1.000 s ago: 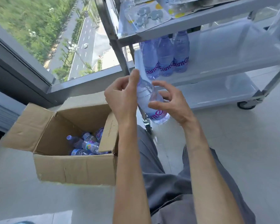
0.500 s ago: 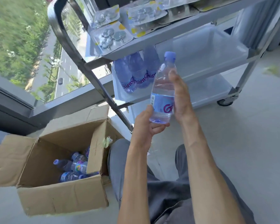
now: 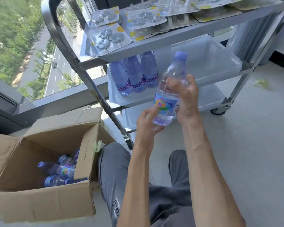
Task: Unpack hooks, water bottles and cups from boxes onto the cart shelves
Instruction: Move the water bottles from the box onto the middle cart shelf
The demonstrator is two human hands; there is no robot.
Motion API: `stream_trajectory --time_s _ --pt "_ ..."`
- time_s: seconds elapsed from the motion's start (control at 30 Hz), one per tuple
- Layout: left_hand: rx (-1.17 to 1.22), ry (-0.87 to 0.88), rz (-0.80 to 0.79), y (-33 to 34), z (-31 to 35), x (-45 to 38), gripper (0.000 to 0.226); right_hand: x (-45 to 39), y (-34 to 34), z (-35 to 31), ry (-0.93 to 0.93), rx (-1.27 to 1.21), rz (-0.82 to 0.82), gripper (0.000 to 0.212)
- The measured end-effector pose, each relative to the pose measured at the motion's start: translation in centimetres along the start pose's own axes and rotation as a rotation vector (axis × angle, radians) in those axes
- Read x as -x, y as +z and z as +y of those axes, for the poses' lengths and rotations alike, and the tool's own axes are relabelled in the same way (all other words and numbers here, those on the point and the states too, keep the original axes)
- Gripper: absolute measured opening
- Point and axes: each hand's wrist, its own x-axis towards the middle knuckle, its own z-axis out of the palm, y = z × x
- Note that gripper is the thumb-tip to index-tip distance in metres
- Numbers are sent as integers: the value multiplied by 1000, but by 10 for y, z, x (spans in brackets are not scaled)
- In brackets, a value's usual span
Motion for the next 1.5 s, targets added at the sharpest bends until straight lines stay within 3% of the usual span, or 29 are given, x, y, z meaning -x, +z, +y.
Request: stream_trajectory --time_s 0.07,0.17,0.27,0.33,0.47,0.6,0.67,0.77,0.9,0.97,1.1,1.27,1.5 --pt "35 -179 -185 -12 4 1 76 5 -1 4 29 -116 -76 35" --pt "182 -176 -290 -24 -11 7 65 8 -2 8 70 -63 -132 34" --pt "201 -86 -219 -28 -18 6 46 5 2 7 91 174 -145 25" --pt "158 -30 -175 -30 -19 3 38 2 4 8 89 286 -110 32" --pt "206 45 -104 -32 -26 -2 47 1 12 15 42 367 -26 51" --pt "210 108 -16 -33 -37 -8 42 0 13 20 28 575 -161 39" --pt "193 130 30 -30 -41 -13 47 -4 9 24 93 662 -176 49" --pt "121 160 87 -22 -45 -26 42 -9 3 30 195 810 -81 60" --pt "-145 161 85 -14 -41 -53 42 -26 -10 31 111 838 86 52" --pt "-304 197 225 -14 -30 -75 47 -37 -9 35 56 805 93 47" --pt "-426 291 691 -27 8 -123 81 -56 9 52 -40 739 33 51" --pt "-582 227 742 -41 34 -174 118 -87 27 74 -85 725 40 56" --pt "-539 195 728 -36 22 -204 124 -109 25 102 -118 724 55 63"
